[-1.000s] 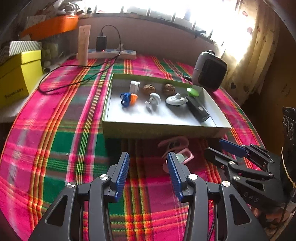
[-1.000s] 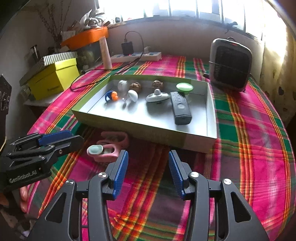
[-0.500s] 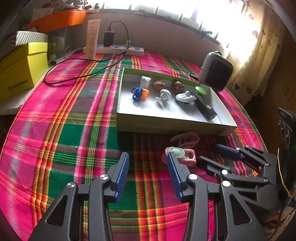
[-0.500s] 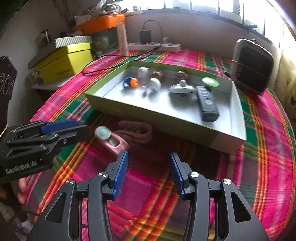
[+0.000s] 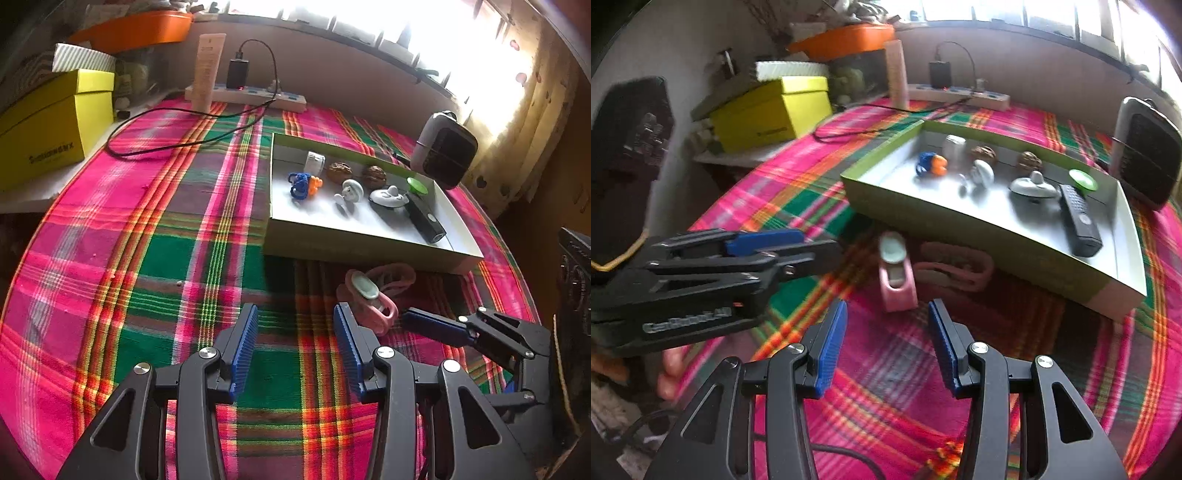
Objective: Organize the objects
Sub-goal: 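Move the left gripper to the pink loop while the right gripper approaches the pink clip, then close the left gripper on the pink loop while the right gripper closes on the pink clip, then lift the pink loop with the left gripper while the right gripper lifts the pink clip, then carry the pink loop with the left gripper into the tray while the right carries the clip there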
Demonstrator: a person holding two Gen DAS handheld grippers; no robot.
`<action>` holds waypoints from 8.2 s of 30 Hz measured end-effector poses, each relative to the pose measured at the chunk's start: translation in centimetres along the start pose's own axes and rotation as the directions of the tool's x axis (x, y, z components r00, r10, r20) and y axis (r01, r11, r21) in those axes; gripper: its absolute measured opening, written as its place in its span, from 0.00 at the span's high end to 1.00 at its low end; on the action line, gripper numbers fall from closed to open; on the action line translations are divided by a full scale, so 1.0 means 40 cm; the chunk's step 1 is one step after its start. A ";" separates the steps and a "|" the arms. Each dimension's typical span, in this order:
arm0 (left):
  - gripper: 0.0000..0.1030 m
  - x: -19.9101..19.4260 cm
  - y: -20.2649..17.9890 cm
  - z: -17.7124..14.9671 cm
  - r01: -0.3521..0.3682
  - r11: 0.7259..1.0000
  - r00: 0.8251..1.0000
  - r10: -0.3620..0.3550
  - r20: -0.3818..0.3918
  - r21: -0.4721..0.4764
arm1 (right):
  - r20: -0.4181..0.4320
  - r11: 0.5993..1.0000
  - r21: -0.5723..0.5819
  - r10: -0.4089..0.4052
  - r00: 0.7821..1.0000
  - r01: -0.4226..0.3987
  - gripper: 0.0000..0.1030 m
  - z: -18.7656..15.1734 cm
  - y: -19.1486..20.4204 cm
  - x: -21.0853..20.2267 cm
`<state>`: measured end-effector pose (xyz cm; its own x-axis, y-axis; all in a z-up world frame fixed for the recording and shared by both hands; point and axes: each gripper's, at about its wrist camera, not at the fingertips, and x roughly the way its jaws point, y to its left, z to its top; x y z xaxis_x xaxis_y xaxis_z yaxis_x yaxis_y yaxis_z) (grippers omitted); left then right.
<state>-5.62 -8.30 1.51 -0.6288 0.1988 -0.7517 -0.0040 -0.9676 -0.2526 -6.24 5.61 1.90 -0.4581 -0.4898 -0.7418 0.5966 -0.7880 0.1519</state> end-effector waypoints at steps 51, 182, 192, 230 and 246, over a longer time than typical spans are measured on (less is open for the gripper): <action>0.53 0.052 -0.066 0.012 0.039 0.998 0.998 -0.037 -0.047 0.048 | 0.038 0.986 0.163 0.024 0.999 -0.029 0.55 0.015 -0.155 -0.028; 0.70 0.071 -0.005 0.040 -0.142 0.984 0.990 0.143 0.006 0.105 | -0.036 0.995 -0.077 -0.067 0.997 0.064 0.76 0.011 -0.019 0.030; 0.79 0.069 -0.002 0.039 -0.154 0.982 0.988 0.154 0.010 0.106 | -0.036 0.995 -0.075 -0.065 0.997 0.062 0.77 0.011 -0.019 0.029; 0.79 0.012 -0.011 0.052 -0.119 0.989 0.992 0.115 0.048 0.093 | -0.003 0.997 -0.064 -0.050 0.999 0.050 0.77 0.017 -0.009 -0.002; 0.79 -0.028 -0.047 0.086 -0.123 0.985 0.988 0.109 0.110 0.121 | 0.079 0.996 -0.008 -0.082 0.993 0.083 0.77 0.061 -0.047 -0.060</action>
<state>-7.60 -7.22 4.92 -0.7072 0.0733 -0.7032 -0.0210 -0.9963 -0.0828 -7.86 7.36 4.97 -0.5566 -0.4512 -0.6975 0.5619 -0.8230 0.0840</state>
